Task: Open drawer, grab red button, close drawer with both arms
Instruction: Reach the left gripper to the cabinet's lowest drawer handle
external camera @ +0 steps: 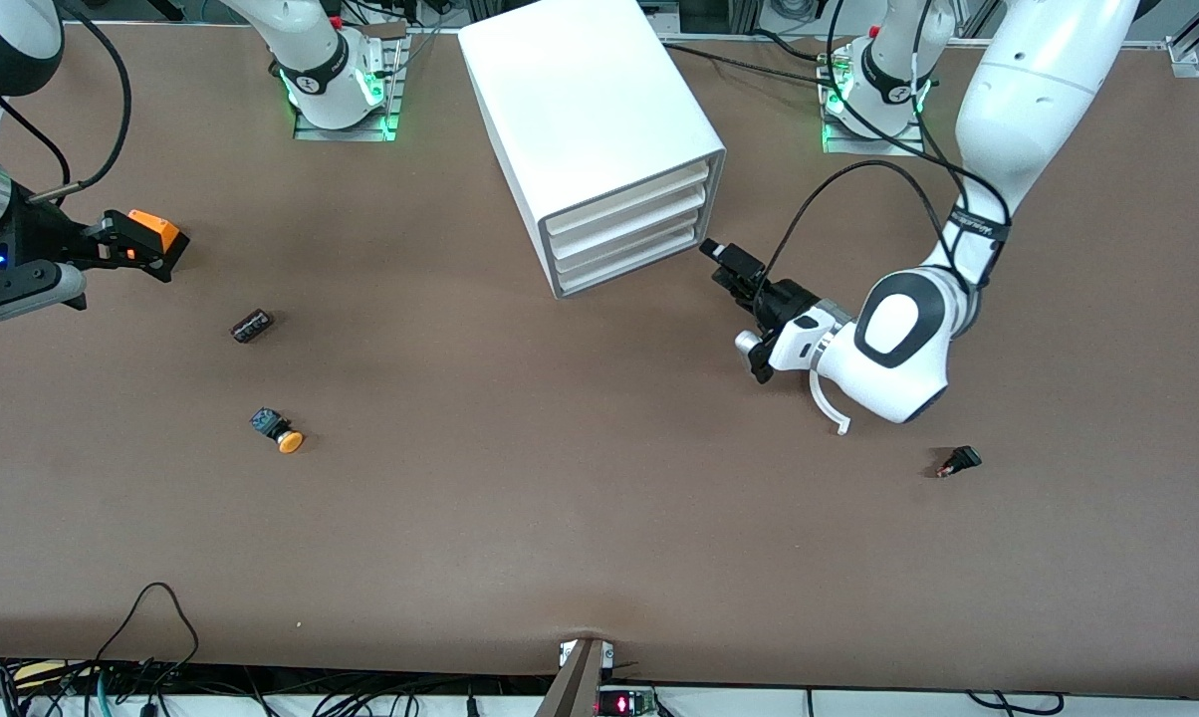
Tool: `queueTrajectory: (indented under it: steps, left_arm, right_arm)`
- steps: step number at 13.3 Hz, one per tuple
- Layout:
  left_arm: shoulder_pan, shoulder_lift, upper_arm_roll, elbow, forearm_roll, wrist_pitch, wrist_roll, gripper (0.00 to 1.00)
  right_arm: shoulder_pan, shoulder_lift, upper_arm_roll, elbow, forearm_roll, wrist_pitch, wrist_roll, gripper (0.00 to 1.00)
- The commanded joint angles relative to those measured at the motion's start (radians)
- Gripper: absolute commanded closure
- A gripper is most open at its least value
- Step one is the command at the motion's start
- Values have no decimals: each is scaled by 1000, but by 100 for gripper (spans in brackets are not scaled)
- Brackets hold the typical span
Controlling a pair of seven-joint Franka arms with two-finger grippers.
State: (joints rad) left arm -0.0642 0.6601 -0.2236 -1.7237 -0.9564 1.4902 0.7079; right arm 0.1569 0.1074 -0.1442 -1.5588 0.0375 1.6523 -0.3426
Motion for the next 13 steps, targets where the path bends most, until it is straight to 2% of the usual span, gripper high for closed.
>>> queueTrajectory:
  steps: [1, 6, 11, 13]
  left_arm:
    - [-2, 3, -11, -69, -96, 41, 119, 11]
    - [-86, 13, -22, -166, -274, 124, 254, 12]
    - [-140, 27, -23, -166, -285, 147, 254, 19]
    - [-152, 32, -22, -171, -285, 147, 254, 26]
  right_arm:
    - [-8, 0, 9, 14, 12, -17, 5, 0]
    - [-8, 0, 9, 14, 13, -17, 7, 0]
    - [-8, 0, 9, 14, 13, -17, 7, 0]
    - [-11, 0, 9, 14, 13, -16, 7, 0]
